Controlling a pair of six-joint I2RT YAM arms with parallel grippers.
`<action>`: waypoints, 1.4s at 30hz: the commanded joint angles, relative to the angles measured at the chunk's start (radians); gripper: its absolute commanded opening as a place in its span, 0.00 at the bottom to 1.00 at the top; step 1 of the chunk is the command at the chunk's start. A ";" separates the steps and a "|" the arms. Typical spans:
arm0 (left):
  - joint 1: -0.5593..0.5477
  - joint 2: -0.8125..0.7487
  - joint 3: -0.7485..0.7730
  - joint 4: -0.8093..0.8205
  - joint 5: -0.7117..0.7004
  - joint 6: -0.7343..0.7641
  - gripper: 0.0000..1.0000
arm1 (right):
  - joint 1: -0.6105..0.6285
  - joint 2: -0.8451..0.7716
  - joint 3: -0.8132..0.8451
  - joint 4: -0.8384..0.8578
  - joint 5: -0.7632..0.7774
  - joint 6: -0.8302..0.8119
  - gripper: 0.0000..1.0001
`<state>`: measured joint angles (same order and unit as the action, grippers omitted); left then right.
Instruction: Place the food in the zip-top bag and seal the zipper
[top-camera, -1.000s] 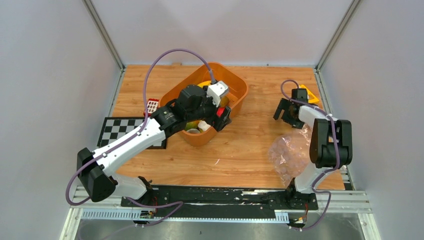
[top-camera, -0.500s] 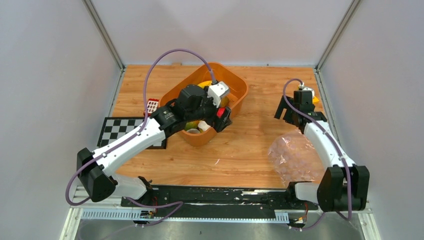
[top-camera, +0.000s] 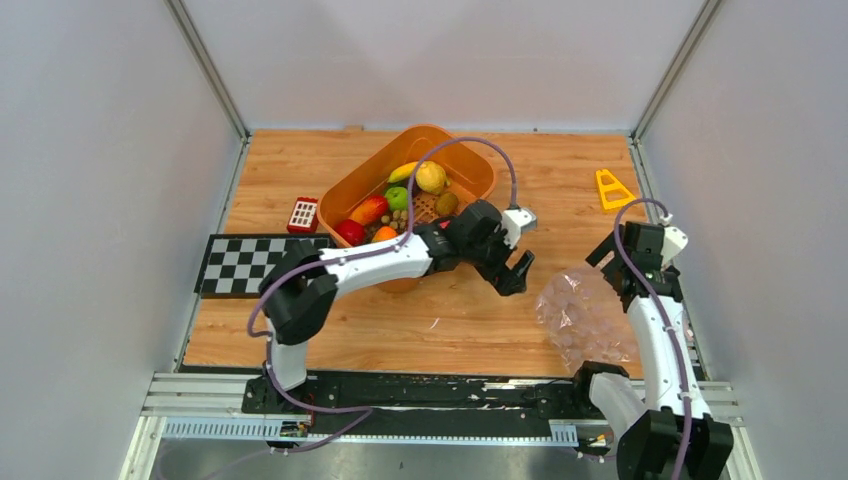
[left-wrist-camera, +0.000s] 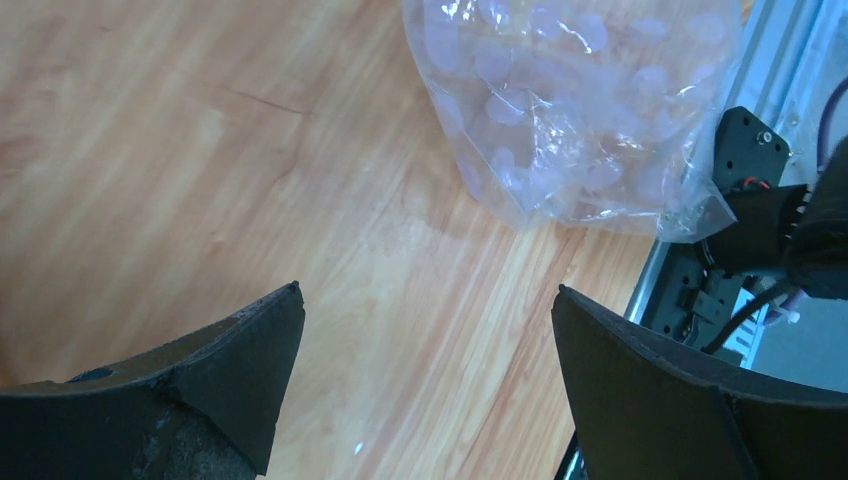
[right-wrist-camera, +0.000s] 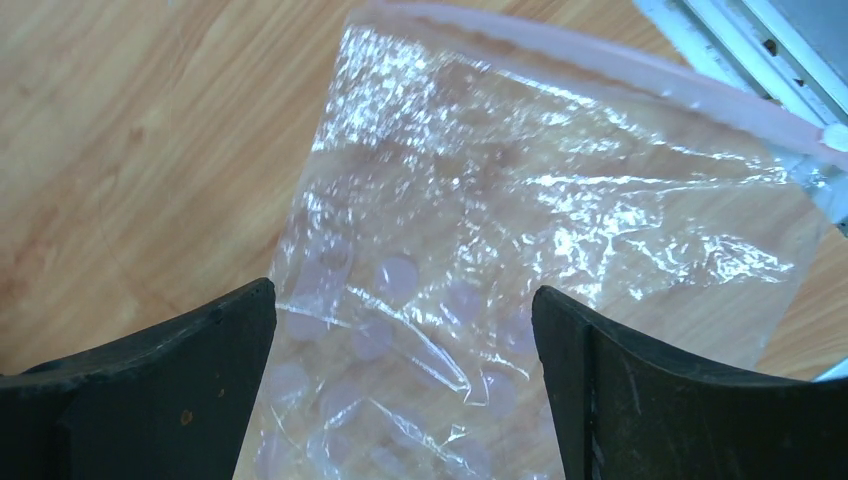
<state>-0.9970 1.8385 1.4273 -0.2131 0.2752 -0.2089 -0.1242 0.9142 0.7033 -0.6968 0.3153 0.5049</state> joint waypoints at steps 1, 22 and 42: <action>-0.026 0.125 0.087 0.161 0.071 -0.134 0.99 | -0.124 -0.003 0.059 0.038 -0.039 0.034 1.00; -0.066 0.417 0.218 0.333 0.314 -0.297 0.78 | -0.209 -0.060 0.008 0.044 -0.145 -0.011 1.00; -0.033 0.031 -0.174 0.277 -0.137 -0.254 0.00 | -0.209 -0.043 0.056 0.070 -0.393 -0.058 0.98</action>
<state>-1.0470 2.0083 1.3479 0.0353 0.3023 -0.4255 -0.3286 0.8616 0.7094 -0.6617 -0.0319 0.4664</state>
